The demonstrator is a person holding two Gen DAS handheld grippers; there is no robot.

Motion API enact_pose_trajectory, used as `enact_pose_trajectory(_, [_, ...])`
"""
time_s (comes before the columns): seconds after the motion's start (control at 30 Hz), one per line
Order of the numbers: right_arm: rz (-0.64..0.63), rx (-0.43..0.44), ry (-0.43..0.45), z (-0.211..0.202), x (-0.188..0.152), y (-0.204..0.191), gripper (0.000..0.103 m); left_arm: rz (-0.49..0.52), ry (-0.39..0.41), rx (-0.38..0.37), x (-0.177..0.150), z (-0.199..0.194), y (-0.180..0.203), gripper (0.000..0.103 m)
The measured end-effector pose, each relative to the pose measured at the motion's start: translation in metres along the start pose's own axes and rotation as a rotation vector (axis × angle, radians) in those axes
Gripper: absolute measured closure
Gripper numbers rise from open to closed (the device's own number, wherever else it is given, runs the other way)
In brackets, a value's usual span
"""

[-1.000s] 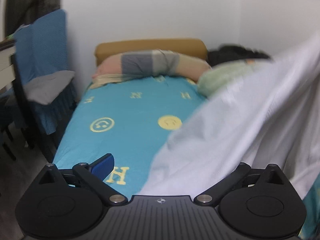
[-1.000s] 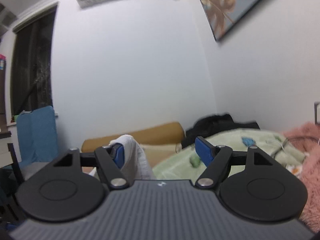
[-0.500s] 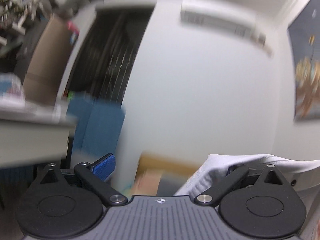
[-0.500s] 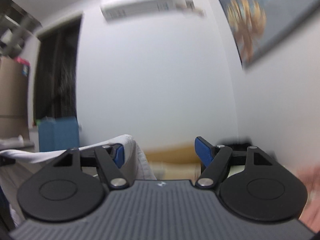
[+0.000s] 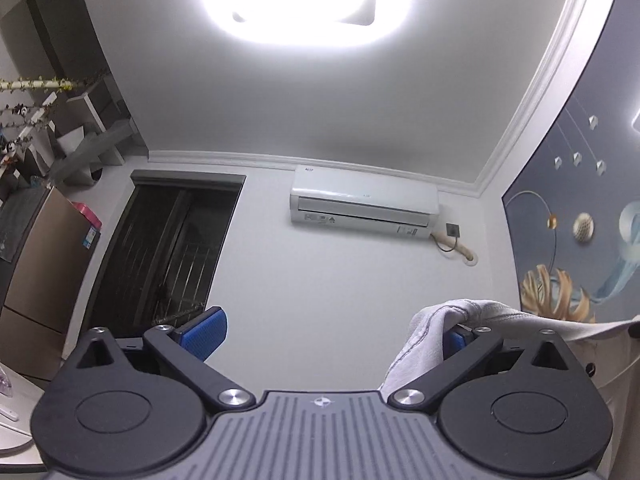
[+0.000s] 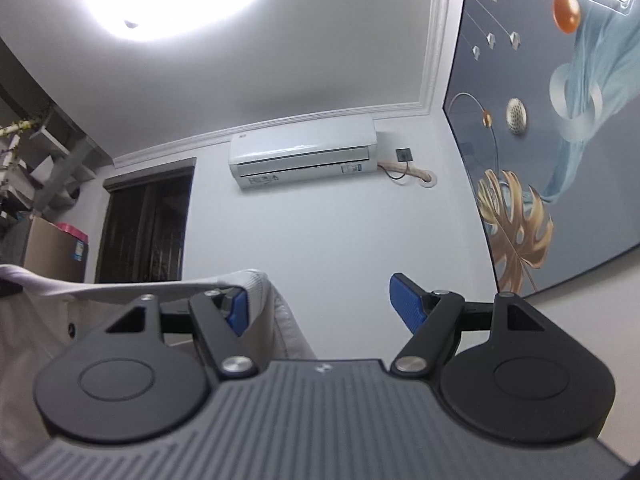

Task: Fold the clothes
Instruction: 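Grasp the shirt with the left gripper and raise it high while the right gripper holds, then lower the shirt flat onto the bed with both grippers and release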

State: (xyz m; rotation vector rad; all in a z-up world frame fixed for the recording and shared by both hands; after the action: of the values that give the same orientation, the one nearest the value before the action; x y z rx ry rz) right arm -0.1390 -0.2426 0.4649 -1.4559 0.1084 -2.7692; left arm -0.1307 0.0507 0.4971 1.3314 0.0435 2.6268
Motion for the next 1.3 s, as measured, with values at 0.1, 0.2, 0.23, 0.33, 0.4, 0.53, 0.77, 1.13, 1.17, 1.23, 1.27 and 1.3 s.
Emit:
enact_pose_trajectory(0.1, [0.001, 0.016, -0.047, 0.001, -0.018, -0.001, 0.029, -0.031, -0.044, -0.006, -0.019, -0.007, -0.011, 0.000])
enact_pose_trajectory(0.2, [0.003, 0.021, -0.124, 0.000, -0.065, -0.002, 0.029, -0.063, -0.105, -0.024, -0.071, -0.015, -0.031, 0.000])
enact_pose_trajectory(0.23, [-0.006, 0.021, -0.150, 0.000, -0.086, -0.003, 0.029, -0.073, -0.129, -0.032, -0.093, -0.017, -0.039, 0.000])
enact_pose_trajectory(0.33, [-0.029, 0.021, -0.233, 0.001, -0.150, -0.005, 0.029, -0.077, -0.242, -0.017, -0.168, -0.022, -0.061, 0.000])
enact_pose_trajectory(0.4, [-0.027, 0.024, -0.303, 0.008, -0.200, -0.008, 0.029, -0.073, -0.317, 0.000, -0.219, -0.019, -0.077, 0.000])
enact_pose_trajectory(0.53, [-0.015, 0.019, -0.431, 0.049, -0.301, -0.017, 0.029, -0.041, -0.432, 0.046, -0.318, 0.008, -0.106, 0.000])
enact_pose_trajectory(0.77, [-0.098, 0.016, -0.569, 0.157, -0.492, -0.052, 0.030, 0.102, -0.490, 0.207, -0.493, 0.132, -0.171, 0.000])
enact_pose_trajectory(1.13, [-0.174, -0.030, -0.817, 0.240, -0.838, -0.091, 0.032, 0.193, -0.807, 0.337, -0.841, 0.207, -0.286, 0.001])
enact_pose_trajectory(1.17, [-0.181, -0.026, -0.842, 0.236, -0.860, -0.092, 0.032, 0.183, -0.843, 0.338, -0.866, 0.202, -0.295, 0.001])
enact_pose_trajectory(1.23, [-0.189, -0.021, -0.897, 0.228, -0.904, -0.094, 0.032, 0.162, -0.929, 0.332, -0.912, 0.192, -0.310, 0.001])
enact_pose_trajectory(1.27, [-0.185, -0.022, -0.930, 0.224, -0.922, -0.092, 0.032, 0.152, -0.975, 0.326, -0.933, 0.187, -0.316, 0.001])
enact_pose_trajectory(1.3, [-0.174, -0.024, -0.966, 0.220, -0.939, -0.090, 0.032, 0.145, -1.021, 0.316, -0.949, 0.185, -0.321, 0.001])
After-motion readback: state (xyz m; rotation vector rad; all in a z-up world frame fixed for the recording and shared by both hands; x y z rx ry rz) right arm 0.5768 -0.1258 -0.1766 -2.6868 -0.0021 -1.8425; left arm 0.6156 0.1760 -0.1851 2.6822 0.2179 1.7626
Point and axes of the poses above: each gripper's, at about its wrist camera, not at the fingertips, and z roughly the way its jaws point, y to its right, x to its top, the point moved 9 cm from there along z, roughly the way its jaws point, and after that the axes turned 10 degrees about y, right-handed, at the moved point
